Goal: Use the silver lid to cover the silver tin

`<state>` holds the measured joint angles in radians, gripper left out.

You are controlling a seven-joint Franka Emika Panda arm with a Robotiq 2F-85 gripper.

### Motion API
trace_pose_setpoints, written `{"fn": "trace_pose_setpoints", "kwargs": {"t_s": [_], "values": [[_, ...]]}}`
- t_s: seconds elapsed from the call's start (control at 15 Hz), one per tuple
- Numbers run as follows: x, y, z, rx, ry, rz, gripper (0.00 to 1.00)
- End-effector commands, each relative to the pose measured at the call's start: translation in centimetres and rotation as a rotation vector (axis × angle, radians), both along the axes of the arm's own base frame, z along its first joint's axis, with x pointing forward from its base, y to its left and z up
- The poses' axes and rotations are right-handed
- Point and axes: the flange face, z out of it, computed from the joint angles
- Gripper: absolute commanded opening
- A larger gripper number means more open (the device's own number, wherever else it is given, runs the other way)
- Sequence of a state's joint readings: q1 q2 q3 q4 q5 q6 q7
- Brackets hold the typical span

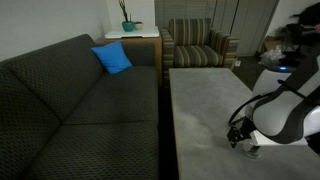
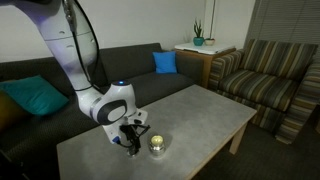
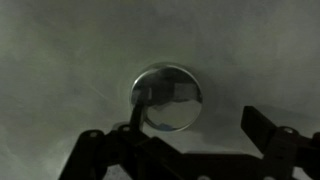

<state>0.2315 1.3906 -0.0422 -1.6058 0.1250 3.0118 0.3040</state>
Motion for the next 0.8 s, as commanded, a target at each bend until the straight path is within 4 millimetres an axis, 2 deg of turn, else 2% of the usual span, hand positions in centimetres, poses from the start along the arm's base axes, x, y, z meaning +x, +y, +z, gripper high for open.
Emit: {"fn": "trace_pose_setpoints", "kwargs": {"t_s": [0.0, 0.4, 0.53, 0.73], "values": [[-0.6, 0.3, 1.5, -0.028, -0.013, 0.009, 1.00], [-1.9, 0.7, 3.6, -0.103, -0.021, -0.008, 1.00], [-2.6, 0.5, 3.7, -0.114, -0.013, -0.020, 1.00], [-3.0, -0.4, 2.9, -0.092, -0.006, 0.003, 1.00]]}}
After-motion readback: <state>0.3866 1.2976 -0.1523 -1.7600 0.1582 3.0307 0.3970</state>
